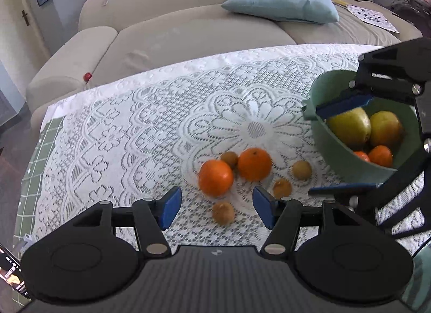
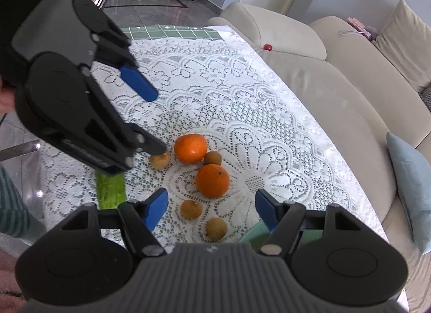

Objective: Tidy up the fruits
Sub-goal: 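Grasp a mandarin with the left tool while the right tool grasps another mandarin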

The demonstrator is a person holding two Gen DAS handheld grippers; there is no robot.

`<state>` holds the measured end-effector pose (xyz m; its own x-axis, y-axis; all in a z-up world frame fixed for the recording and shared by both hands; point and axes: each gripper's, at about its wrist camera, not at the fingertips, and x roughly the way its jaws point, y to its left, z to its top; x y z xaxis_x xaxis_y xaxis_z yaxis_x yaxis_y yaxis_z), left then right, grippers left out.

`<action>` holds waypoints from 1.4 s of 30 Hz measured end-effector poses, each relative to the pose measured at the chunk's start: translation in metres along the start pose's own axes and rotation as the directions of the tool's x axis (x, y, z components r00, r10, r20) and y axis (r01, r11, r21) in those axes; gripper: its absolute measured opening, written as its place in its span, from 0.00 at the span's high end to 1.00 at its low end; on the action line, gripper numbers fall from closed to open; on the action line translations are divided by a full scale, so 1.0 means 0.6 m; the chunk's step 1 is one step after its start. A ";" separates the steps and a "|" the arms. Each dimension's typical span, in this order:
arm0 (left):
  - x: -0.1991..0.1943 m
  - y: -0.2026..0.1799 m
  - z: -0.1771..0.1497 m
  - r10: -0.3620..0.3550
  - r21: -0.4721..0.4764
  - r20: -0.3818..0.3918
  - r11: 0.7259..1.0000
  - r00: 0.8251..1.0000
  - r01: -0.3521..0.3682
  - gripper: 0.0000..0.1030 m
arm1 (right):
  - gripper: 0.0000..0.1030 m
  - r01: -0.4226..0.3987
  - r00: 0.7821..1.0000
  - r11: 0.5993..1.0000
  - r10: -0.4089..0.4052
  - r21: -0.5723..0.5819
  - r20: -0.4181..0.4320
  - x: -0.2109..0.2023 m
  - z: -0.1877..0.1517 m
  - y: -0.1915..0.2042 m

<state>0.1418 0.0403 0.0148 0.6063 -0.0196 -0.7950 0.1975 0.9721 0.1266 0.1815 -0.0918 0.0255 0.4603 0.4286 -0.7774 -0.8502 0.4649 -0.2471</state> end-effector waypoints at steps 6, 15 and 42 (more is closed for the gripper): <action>0.020 0.020 -0.016 -0.002 0.004 -0.017 1.000 1.000 0.002 0.30 | 0.40 -0.006 1.000 1.000 0.006 -0.023 -0.024 0.032 0.010 -0.001; 0.047 0.016 -0.021 -0.019 0.068 0.023 0.997 1.000 0.018 0.35 | 0.47 -0.034 0.997 0.998 0.030 -0.049 -0.074 0.082 0.024 0.001; 0.137 0.042 -0.009 -0.133 -0.017 0.055 0.991 0.990 0.134 0.35 | 0.50 -0.098 0.984 0.995 0.098 0.009 -0.147 0.184 0.028 -0.023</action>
<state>0.1923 0.0647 -0.0505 0.6161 -0.1616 -0.7709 0.2642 0.9644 0.0089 0.2481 -0.0381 -0.0472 0.3322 0.3536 -0.8745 -0.8886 0.4281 -0.1645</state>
